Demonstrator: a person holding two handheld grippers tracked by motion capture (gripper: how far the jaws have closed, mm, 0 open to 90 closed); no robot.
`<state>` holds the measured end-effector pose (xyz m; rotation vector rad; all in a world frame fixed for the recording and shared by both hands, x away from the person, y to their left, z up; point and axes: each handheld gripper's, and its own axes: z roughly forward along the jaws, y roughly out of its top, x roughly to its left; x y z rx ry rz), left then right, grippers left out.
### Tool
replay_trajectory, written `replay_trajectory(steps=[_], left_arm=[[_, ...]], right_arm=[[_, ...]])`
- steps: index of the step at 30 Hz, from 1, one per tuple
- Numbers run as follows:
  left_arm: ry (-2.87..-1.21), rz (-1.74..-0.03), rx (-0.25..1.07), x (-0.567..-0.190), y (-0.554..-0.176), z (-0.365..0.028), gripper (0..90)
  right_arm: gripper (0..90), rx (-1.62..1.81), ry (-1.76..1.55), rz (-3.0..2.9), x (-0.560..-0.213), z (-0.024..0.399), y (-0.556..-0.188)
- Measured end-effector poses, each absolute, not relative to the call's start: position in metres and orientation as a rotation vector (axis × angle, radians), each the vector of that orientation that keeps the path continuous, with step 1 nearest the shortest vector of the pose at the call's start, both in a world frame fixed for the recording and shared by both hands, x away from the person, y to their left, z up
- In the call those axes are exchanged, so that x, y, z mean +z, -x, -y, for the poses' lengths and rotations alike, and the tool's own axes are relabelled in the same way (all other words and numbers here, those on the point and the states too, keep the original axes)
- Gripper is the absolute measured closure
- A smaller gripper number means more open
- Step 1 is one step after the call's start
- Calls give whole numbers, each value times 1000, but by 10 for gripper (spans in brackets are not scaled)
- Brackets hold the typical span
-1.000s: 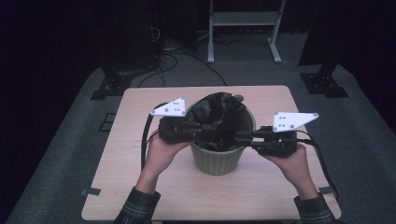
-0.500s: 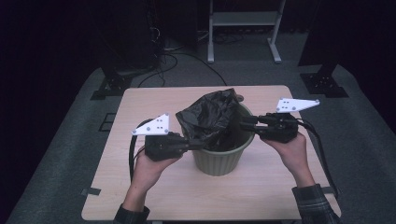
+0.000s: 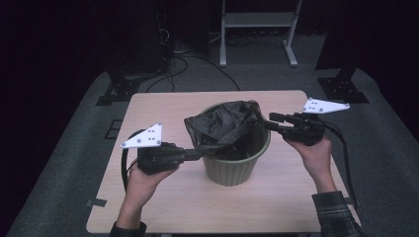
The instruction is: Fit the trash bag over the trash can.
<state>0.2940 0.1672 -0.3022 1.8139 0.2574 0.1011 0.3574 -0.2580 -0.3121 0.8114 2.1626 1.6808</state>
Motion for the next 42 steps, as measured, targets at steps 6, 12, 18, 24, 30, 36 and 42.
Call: replay_trajectory(steps=[6,12,18,24,30,36,42], left_arm=[[-1807,-270,107,-305,-296,-168,887],[-1796,-265,107,-303,-301,-161,882],[-1773,-271,109,-301,-307,-153,882],[-1773,-266,102,-301,-311,-140,866],[-1783,-263,93,-302,-313,-133,865],[-1780,-265,93,-301,-313,-135,865],[-1780,-262,93,-301,-312,-136,865]], right_arm=[[581,1697,-773,-2210,-316,252,-354],[539,1693,-724,-2250,-323,233,-351],[513,1690,-647,-2241,-319,221,-338],[517,1701,-591,-2254,-312,215,-334],[563,1765,-498,-2259,-301,205,-328],[658,1808,-421,-2310,-297,196,-327],[780,1794,-378,-2365,-302,183,-329]])
